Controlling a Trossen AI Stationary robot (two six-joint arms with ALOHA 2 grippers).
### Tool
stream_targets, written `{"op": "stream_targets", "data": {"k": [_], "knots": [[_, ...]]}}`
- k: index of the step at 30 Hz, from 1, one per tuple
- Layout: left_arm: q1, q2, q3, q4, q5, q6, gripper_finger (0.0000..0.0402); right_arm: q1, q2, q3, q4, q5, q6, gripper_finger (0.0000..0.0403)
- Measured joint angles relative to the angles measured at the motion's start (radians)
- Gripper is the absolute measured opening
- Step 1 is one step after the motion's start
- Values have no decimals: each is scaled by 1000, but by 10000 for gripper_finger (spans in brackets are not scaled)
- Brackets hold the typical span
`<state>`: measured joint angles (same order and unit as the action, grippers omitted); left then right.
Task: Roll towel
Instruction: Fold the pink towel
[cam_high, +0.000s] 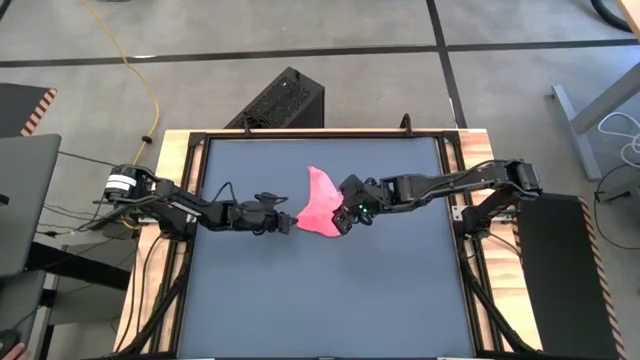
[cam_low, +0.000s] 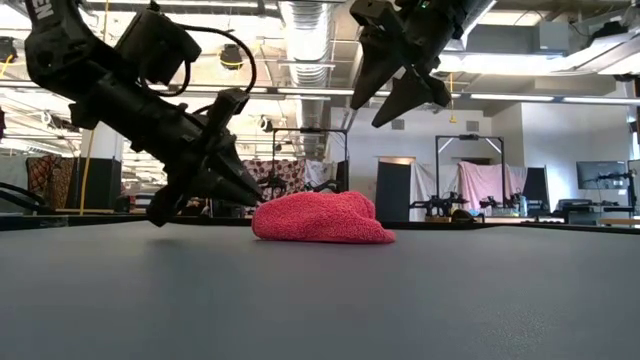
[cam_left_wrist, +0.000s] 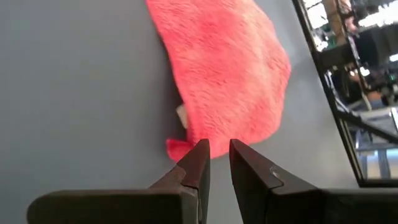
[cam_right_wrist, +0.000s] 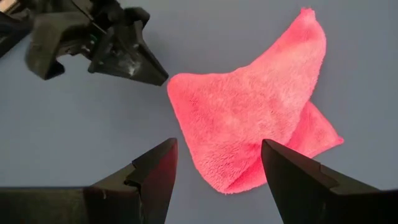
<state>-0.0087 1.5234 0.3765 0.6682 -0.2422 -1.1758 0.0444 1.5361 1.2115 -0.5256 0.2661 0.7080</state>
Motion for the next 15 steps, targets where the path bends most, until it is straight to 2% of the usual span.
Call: {"op": "stream_targets", "data": {"k": [5, 15], "knots": [[13, 0, 0, -52, 8, -101, 50, -9, -30, 1, 7, 1, -1, 260], [13, 0, 29, -33, 73, -10, 60, -8, -53, 1, 8, 20, -1, 260]]}}
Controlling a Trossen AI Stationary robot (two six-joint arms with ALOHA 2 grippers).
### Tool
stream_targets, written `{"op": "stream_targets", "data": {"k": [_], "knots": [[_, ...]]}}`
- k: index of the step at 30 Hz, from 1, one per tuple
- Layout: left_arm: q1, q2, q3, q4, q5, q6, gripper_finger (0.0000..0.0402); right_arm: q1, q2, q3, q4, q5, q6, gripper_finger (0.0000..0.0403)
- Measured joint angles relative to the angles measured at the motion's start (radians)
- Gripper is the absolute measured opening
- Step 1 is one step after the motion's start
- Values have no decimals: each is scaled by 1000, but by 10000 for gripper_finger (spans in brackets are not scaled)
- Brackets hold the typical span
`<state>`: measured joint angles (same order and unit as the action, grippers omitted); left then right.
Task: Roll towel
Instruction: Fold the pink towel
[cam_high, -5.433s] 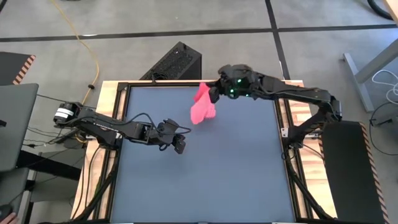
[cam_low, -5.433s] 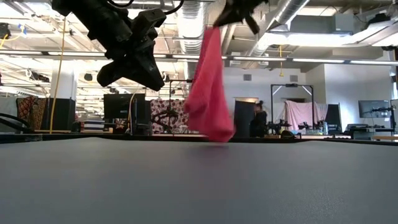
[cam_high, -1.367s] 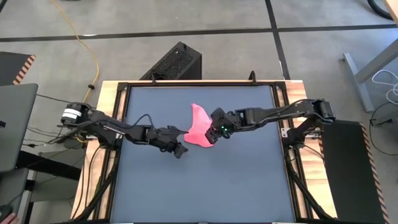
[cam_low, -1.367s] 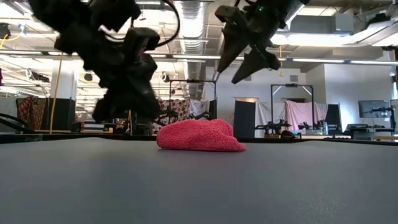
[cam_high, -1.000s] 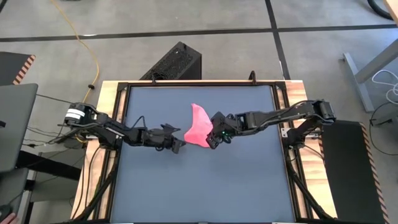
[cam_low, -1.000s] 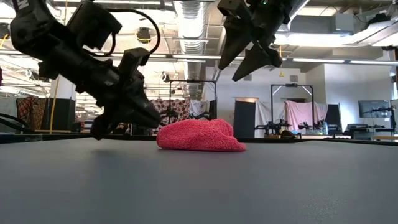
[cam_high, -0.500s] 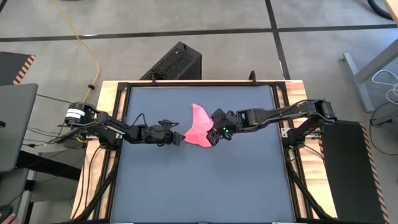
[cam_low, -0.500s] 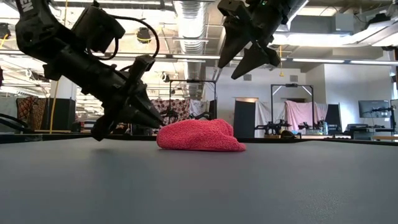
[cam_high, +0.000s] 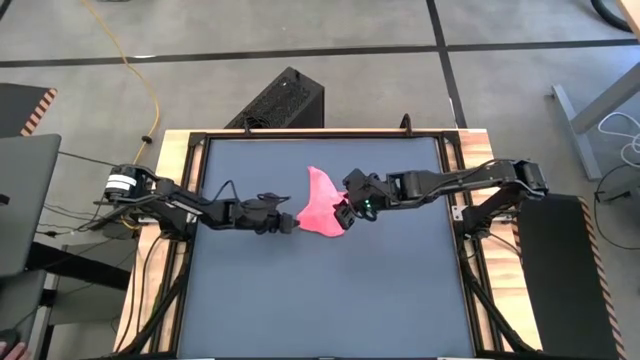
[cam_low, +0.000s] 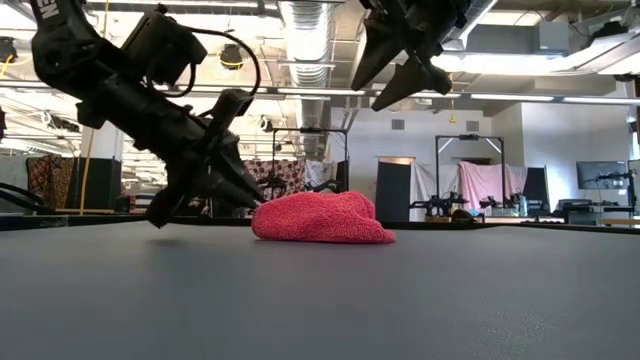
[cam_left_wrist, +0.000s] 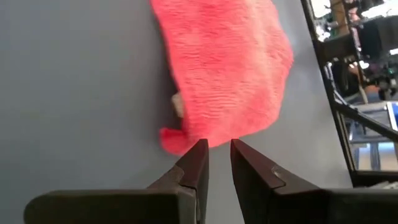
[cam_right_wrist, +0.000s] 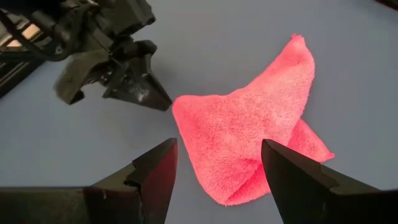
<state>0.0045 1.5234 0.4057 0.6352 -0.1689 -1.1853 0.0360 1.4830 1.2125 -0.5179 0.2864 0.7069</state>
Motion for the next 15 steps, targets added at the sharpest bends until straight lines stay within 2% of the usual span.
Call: {"op": "stream_targets", "data": {"k": [7, 15], "knots": [[44, 0, 38, -156, -18, 25, 88, 2, 0, 0, 3, 1, 0, 260], [58, 0, 40, -137, 45, 78, 95, 4, 0, 0, 3, 1, 4, 260]]}}
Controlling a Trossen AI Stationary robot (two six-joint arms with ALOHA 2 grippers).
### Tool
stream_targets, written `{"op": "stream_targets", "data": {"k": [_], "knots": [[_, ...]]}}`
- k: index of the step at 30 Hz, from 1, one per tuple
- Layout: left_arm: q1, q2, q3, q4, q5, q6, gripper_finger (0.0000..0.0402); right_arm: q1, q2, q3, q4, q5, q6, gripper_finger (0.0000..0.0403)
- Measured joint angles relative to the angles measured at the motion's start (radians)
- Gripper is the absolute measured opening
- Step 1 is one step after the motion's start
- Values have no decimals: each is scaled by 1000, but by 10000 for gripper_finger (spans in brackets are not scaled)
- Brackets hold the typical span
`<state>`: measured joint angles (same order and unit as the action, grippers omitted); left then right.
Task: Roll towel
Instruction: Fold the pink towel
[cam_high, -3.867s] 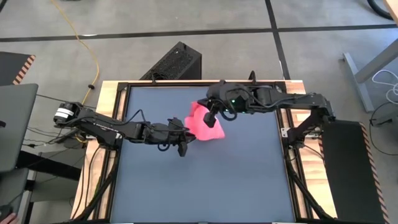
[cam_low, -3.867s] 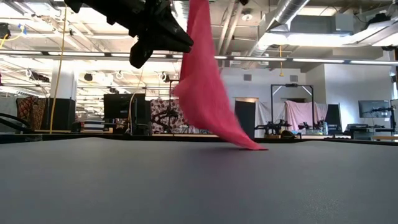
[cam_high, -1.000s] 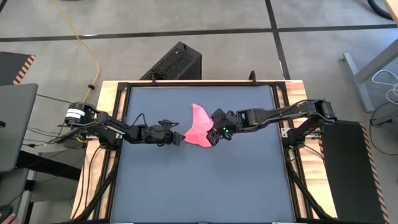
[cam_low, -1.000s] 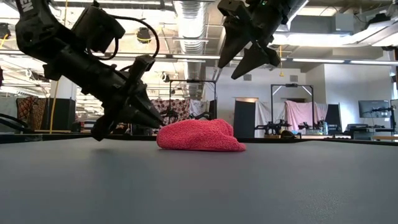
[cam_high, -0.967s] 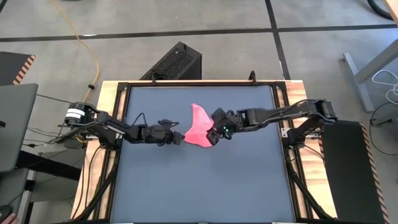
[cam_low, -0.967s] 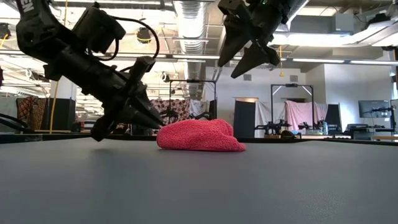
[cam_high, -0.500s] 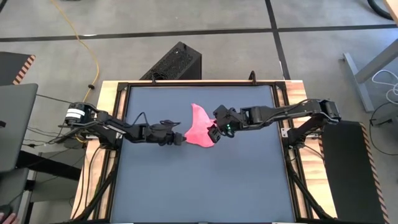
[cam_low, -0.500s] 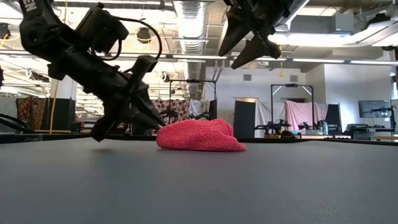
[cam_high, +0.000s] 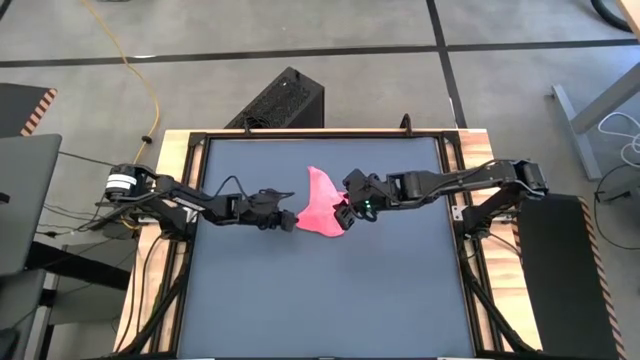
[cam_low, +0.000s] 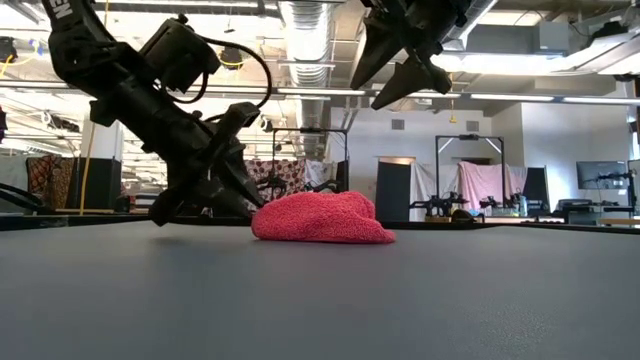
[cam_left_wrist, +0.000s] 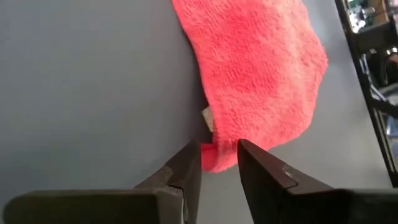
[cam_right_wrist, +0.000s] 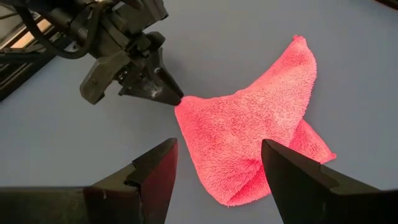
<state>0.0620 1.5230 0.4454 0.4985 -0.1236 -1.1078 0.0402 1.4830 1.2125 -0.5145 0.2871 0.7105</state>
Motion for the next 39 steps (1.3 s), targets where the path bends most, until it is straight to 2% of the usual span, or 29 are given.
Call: {"op": "stream_targets", "data": {"k": [7, 14, 18, 23, 29, 34, 39], "knots": [[0, 0, 1, 13, 22, -19, 117, -2, 0, 0, 0, 0, -1, 260], [11, 0, 1, 11, 5, -34, 115, 5, 0, 0, 4, 0, -1, 260], [20, 0, 1, 30, 7, -36, 83, 11, 0, 0, 27, 0, -1, 260], [20, 0, 1, 70, 8, -29, 14, 12, 0, 0, 55, 1, -1, 260], [21, 0, 1, 76, 7, -38, 1, 12, 0, 0, 54, 1, -2, 260], [21, 0, 1, 73, 54, 17, 15, 12, 0, 0, 52, 1, -3, 260], [20, 0, 1, 39, 112, 42, 71, 12, 0, 0, 52, 1, -4, 260]]}}
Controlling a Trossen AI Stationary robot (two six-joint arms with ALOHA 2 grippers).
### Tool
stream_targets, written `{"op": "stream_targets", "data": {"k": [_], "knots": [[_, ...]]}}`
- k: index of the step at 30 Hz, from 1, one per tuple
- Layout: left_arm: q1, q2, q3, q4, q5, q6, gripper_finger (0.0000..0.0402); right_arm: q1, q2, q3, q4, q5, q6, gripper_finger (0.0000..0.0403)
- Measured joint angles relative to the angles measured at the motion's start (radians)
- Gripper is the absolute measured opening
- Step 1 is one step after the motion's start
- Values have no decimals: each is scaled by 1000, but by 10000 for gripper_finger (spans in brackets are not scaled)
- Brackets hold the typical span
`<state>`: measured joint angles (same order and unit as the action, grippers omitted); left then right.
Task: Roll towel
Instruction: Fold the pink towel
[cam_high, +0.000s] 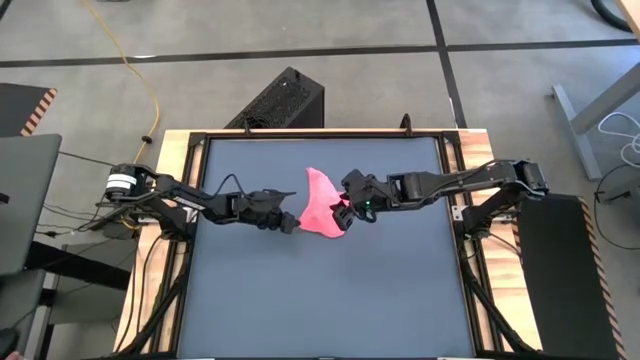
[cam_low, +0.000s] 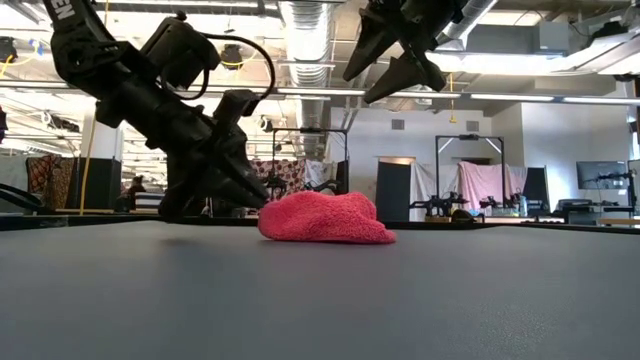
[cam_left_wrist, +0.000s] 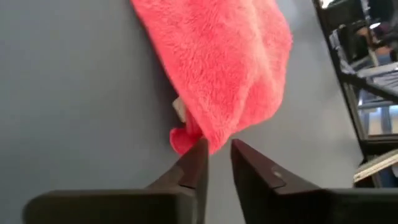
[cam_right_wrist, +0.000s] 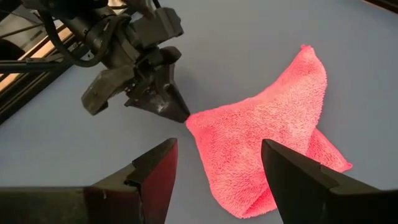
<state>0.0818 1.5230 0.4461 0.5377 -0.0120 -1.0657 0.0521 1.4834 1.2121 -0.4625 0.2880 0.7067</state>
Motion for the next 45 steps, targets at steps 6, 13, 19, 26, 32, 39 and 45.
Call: {"op": "stream_targets", "data": {"k": [6, 13, 19, 26, 32, 39, 45], "knots": [[4, 0, 0, -72, -84, -46, 151, 0, 0, 0, 0, 4, -2, 260], [26, 0, 0, -11, -55, -86, 182, 0, 0, 0, 0, 4, -3, 260], [31, 12, 27, 2, -20, -99, 179, -2, 0, 0, 0, 5, -3, 260], [17, 195, 152, -6, 73, -94, 178, -2, 0, -1, 1, 6, 0, 260], [-25, 246, 249, -30, 16, -40, 126, 3, 0, -1, -23, 5, 1, 259], [-27, 155, 282, -32, 26, 34, 8, -8, 0, -1, -98, 7, 5, 217], [-20, 11, 278, -126, -51, 69, 0, -26, 0, -1, -141, 14, -9, 156]]}}
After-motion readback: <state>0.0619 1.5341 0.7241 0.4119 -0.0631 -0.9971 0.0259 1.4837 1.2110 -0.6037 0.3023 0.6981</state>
